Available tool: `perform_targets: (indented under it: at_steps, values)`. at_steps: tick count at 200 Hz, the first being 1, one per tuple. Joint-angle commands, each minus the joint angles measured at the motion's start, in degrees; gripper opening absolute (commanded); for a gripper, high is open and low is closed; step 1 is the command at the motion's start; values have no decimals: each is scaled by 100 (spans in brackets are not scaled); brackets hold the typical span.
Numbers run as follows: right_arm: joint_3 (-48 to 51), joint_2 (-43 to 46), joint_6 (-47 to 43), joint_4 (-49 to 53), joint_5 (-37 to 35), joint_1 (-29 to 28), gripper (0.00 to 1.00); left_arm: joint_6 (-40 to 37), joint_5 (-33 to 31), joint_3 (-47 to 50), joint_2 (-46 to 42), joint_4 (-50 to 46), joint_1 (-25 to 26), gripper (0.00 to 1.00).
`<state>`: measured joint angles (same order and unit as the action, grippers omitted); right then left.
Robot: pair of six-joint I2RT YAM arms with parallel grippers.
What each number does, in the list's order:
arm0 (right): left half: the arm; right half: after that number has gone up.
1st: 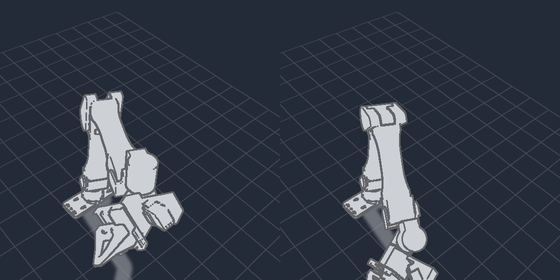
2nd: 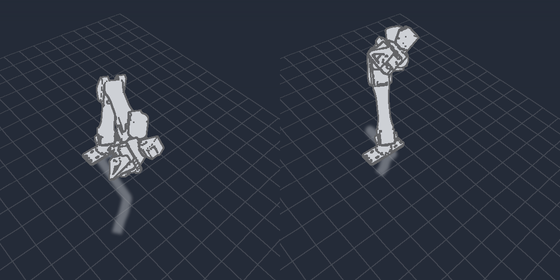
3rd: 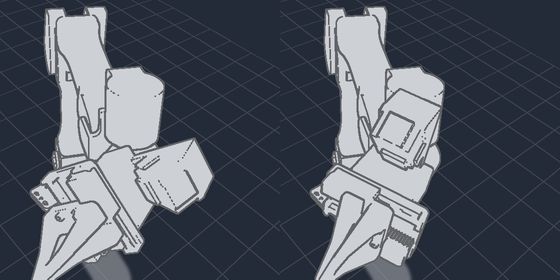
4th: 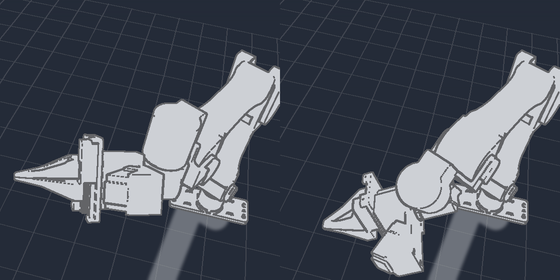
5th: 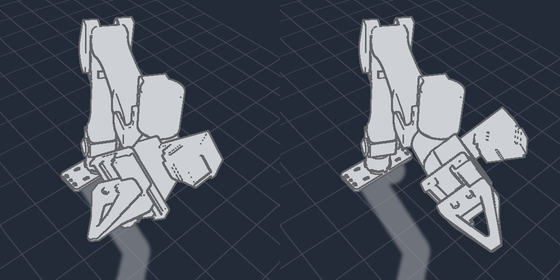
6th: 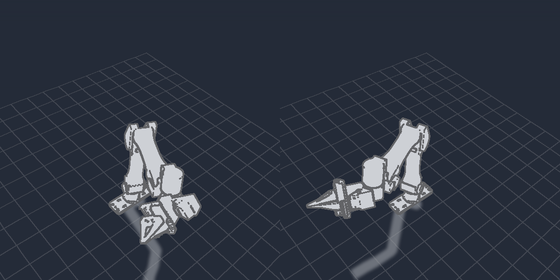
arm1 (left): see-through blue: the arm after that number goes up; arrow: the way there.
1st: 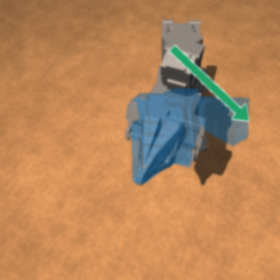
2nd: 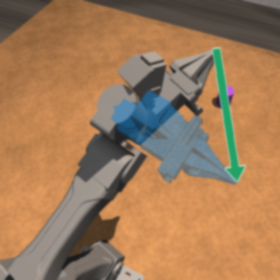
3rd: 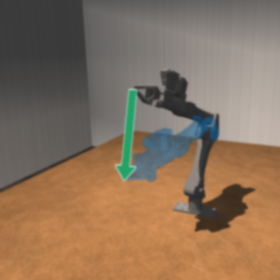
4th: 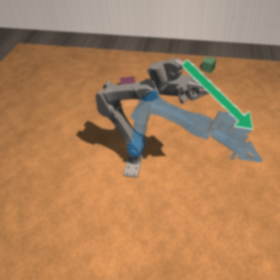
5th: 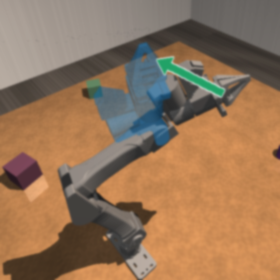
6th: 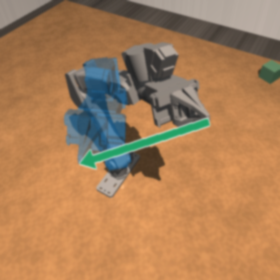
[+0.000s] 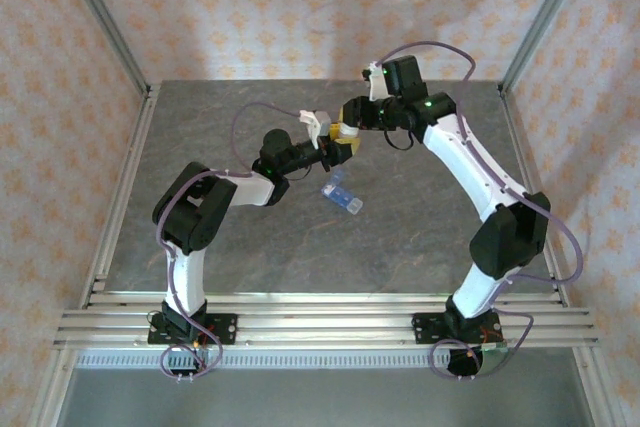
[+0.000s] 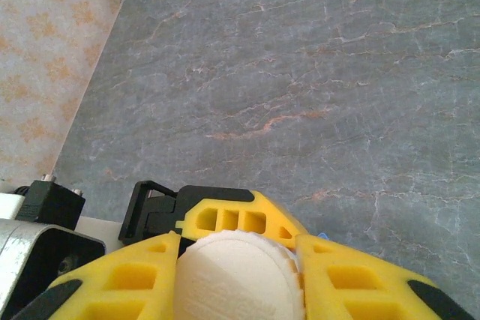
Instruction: Sort the pills into containers
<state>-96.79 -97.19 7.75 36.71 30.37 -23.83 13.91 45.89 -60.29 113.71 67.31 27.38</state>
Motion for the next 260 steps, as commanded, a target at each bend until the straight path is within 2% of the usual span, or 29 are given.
perform_targets:
  at_steps: [1,23,94,125,163,260]
  values:
    - [124,94,45,346,-173,-60,27,-22,-71,-149,-233,648,-3,0]
    - [10,145,96,374,-190,-63,31,-25,-80,-142,-197,647,-3,0]
    - [-196,435,220,401,-434,-66,62,-33,-86,-149,-142,639,-4,0]
    - [-235,541,267,420,-457,-61,72,-20,-81,-167,-130,631,-5,0]
    - [-217,680,421,314,-506,-31,77,-13,-72,-158,-139,631,-5,0]
    - [-208,424,912,-104,-133,-26,78,6,-80,-158,-145,634,-4,0]
